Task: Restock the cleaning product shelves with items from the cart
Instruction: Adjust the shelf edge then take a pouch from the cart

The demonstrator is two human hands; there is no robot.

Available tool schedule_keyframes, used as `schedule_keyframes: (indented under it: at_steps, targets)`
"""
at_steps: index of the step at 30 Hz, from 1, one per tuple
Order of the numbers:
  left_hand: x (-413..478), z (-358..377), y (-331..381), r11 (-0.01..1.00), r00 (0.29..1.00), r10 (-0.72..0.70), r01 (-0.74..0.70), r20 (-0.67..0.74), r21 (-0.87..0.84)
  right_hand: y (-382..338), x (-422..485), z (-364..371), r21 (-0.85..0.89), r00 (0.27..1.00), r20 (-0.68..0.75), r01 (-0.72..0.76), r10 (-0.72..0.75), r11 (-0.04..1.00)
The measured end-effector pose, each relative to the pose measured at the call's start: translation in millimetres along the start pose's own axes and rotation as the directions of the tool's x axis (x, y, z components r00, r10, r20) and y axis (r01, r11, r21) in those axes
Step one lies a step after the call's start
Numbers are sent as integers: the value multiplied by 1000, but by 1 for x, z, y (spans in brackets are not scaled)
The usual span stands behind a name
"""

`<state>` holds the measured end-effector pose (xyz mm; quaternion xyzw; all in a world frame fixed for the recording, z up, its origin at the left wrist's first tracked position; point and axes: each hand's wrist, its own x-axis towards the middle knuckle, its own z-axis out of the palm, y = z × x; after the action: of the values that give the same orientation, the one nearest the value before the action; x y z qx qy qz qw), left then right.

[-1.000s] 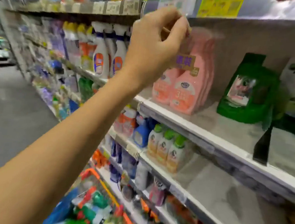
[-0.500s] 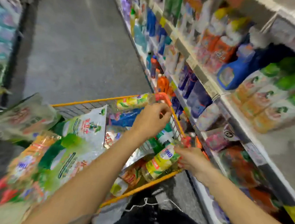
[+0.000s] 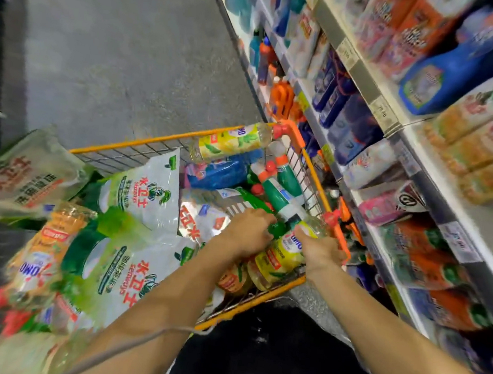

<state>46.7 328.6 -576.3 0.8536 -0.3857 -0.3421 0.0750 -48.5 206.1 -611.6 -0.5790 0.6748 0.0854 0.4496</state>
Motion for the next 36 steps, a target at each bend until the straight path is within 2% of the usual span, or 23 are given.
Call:
schedule_keyframes:
  at_steps: [5,7,9,11,13,16,19,22,26,29,33,36]
  targets:
    - [0,0,-7,997,999,29,-27,14,-74,0,-9,-3,105,999,-53,20,-15,994]
    - [-1,-3,-6,994,999,37,-34,27,-105,-3,-22,-5,166,997,-51,70,-62,984]
    - [-1,-4,-3,990,997,52,-44,55,-132,-4,-37,-9,208,984,-43,176,-170,962]
    - [-2,-3,-3,968,994,79,-58,75,-242,-6,-49,-21,188,929,11,361,-369,914]
    - [-5,-5,-2,889,993,81,-33,86,-457,-17,-54,-38,202,837,119,507,-534,838]
    - [-14,-16,6,654,993,85,7,83,-757,-43,-53,-65,390,725,289,508,-626,768]
    - [-25,-35,24,462,999,41,-50,-35,-885,-66,-57,-90,498,650,338,490,-680,716]
    - [-33,-53,43,374,987,-15,-142,-159,-916,-78,-67,-111,593,571,329,494,-752,635]
    - [-43,-67,69,340,966,-40,-228,-256,-912,-72,-82,-130,613,492,348,524,-798,591]
    - [-49,-74,88,392,950,2,-289,-314,-873,-63,-96,-148,654,499,270,533,-824,537]
    - [-54,-93,123,501,915,176,-400,-363,-767,-45,-111,-186,684,529,116,571,-840,454]
    - [-53,-107,166,496,855,351,-516,-382,-698,-27,-125,-226,697,545,-31,612,-838,373]
